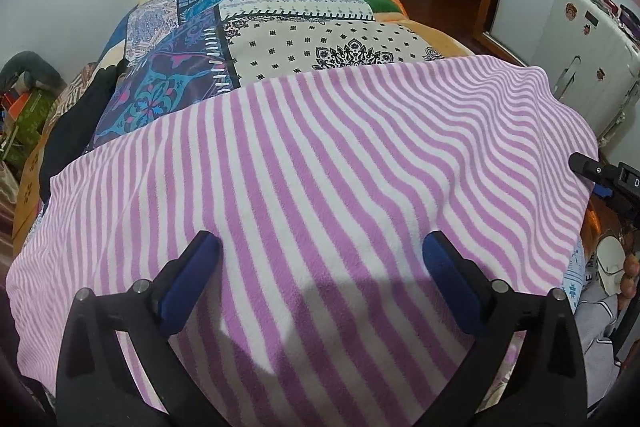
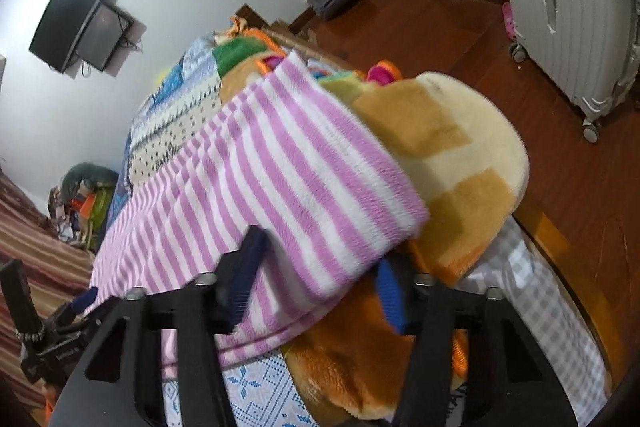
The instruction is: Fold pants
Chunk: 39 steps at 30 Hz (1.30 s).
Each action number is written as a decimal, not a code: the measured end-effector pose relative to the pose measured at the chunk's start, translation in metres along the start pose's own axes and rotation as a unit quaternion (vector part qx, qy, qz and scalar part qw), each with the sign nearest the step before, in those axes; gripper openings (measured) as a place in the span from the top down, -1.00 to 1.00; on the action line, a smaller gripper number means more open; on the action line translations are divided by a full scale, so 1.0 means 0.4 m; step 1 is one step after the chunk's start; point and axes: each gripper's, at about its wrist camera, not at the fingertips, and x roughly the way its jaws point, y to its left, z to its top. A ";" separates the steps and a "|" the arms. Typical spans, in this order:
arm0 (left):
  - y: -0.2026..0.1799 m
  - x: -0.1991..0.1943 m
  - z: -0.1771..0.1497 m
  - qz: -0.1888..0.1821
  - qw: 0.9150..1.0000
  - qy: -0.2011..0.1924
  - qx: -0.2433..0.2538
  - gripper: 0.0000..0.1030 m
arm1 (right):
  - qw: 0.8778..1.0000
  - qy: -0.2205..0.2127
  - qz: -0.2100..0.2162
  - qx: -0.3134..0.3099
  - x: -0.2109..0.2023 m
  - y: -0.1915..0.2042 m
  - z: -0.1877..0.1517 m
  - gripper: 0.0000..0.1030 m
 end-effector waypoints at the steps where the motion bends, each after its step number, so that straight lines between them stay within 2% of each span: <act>1: 0.001 0.000 0.000 -0.001 1.000 0.000 -0.001 -1.00 | 1.000 -0.004 0.000 -0.003 -0.006 0.001 0.002 0.34; 2: 0.001 0.000 0.000 -0.001 1.000 0.000 -0.001 -1.00 | 1.000 -0.009 -0.001 -0.007 -0.012 0.003 0.005 0.49; 5: 0.002 -0.001 0.001 -0.002 1.000 0.000 -0.002 -1.00 | 1.000 -0.020 0.002 -0.021 -0.030 0.021 0.014 0.79; 15: 0.023 -0.034 -0.004 -0.034 0.999 0.006 -0.012 -1.00 | 0.993 -0.069 0.003 -0.099 -0.119 0.161 0.060 0.81; 21: 0.090 -0.099 -0.016 -0.047 0.998 -0.019 -0.037 -1.00 | 0.984 -0.097 0.010 -0.146 -0.155 0.279 0.081 0.82; 25: 0.175 -0.153 -0.028 -0.045 0.996 -0.042 -0.062 -1.00 | 0.975 -0.112 0.027 -0.191 -0.175 0.397 0.090 0.82; 31: 0.355 -0.241 -0.075 -0.012 0.991 -0.082 -0.107 -1.00 | 0.953 -0.126 0.064 -0.267 -0.191 0.619 0.081 0.82; 35: 0.509 -0.296 -0.139 0.009 0.983 -0.102 -0.150 -1.00 | 0.934 -0.120 0.093 -0.322 -0.182 0.774 0.033 0.82; 39: 0.645 -0.342 -0.213 0.044 0.975 -0.111 -0.187 -1.00 | 0.914 -0.090 0.127 -0.374 -0.133 0.934 -0.060 0.82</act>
